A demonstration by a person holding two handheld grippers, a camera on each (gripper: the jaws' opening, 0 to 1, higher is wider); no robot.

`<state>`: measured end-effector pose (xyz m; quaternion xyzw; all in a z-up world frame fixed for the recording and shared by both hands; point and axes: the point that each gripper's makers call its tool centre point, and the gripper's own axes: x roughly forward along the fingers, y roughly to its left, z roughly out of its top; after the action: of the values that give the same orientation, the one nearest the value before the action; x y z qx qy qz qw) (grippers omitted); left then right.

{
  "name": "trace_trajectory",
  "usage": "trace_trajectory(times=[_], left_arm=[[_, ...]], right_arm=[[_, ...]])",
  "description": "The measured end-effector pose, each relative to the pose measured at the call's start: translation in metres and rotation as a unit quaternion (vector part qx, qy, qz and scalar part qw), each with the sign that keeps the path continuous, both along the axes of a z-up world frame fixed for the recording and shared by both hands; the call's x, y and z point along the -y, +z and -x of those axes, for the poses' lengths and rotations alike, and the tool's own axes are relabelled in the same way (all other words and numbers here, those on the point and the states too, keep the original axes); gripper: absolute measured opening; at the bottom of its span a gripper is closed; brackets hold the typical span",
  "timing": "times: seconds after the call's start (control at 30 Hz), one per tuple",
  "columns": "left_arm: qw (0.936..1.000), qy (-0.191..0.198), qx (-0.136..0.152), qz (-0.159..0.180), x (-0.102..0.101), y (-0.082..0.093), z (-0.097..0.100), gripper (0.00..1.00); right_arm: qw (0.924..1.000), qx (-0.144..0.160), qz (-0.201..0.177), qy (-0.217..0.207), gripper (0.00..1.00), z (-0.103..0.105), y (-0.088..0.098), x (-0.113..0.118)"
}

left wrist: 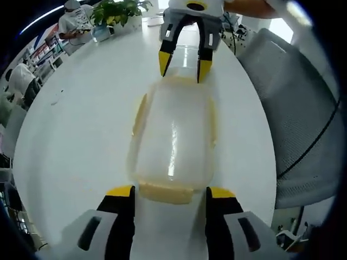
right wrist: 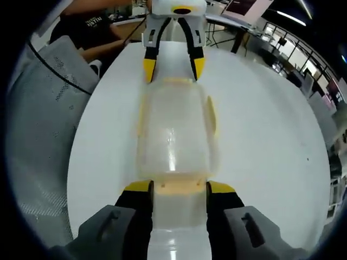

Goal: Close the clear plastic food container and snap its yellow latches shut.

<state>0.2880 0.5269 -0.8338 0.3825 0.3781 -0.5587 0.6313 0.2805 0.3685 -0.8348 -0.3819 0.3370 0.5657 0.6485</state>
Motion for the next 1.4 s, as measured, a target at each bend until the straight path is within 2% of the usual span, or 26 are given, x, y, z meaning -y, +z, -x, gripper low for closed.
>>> trace_trajectory(times=[0.47, 0.57, 0.73, 1.4], left_arm=[[0.9989, -0.034, -0.008, -0.030, -0.002, -0.007, -0.003, 0.39], [0.9989, -0.034, -0.010, -0.031, -0.003, -0.007, -0.005, 0.35], [0.9986, -0.030, -0.027, -0.035, -0.002, -0.008, -0.005, 0.35], [0.9979, -0.033, -0.034, -0.045, 0.001, -0.011, -0.003, 0.35]], right_arm=[[1.0000, 0.000, 0.003, 0.008, 0.35, -0.003, -0.001, -0.002], [1.0000, -0.001, 0.003, 0.009, 0.35, -0.004, -0.001, -0.001], [0.9999, -0.003, 0.006, 0.013, 0.35, -0.005, -0.002, -0.001], [0.9994, -0.002, 0.021, 0.028, 0.35, -0.006, -0.004, 0.000]])
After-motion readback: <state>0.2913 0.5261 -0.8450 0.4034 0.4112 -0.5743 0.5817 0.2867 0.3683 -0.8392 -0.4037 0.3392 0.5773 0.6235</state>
